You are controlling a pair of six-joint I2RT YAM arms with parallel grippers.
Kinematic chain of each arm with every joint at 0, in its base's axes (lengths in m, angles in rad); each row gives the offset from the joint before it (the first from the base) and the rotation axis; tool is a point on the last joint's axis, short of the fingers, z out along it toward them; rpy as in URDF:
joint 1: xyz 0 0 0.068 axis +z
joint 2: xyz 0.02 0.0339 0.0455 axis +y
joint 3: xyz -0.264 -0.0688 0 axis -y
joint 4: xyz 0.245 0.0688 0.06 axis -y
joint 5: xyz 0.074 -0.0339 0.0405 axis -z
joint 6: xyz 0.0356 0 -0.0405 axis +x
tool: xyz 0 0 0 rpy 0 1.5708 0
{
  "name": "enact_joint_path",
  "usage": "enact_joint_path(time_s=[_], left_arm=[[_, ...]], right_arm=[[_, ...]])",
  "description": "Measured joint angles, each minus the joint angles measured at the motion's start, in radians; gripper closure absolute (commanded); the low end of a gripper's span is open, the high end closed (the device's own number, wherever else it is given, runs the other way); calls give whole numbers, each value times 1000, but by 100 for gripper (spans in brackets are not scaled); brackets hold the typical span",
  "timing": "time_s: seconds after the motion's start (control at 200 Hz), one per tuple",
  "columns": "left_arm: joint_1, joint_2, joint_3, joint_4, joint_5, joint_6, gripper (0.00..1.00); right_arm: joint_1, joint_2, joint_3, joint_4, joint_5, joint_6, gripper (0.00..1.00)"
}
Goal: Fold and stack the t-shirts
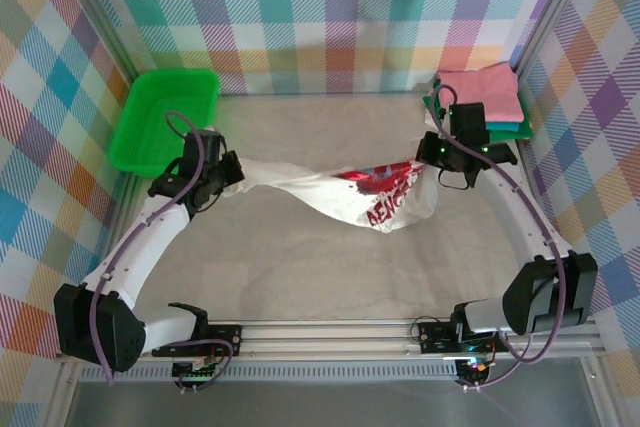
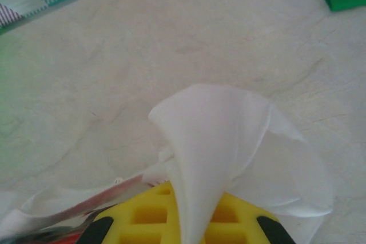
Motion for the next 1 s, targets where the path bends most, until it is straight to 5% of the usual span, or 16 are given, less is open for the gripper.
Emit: enact_joint_path(time_s=[0.22,0.455,0.835,1.0], left_arm=[[39,105,167,-7,43,33,100],[64,191,108,-10,105,26,100],[50,-221,2,-53,336,-78,100],[53,-299,14,-89,341,-113,100]], right_arm=[[1,78,195,-63,47,-43,100],[3,217,230,-20,35,-54,100],[38,-246,115,-68,41,-68,100],[52,-211,266,-62,23,-89,100]])
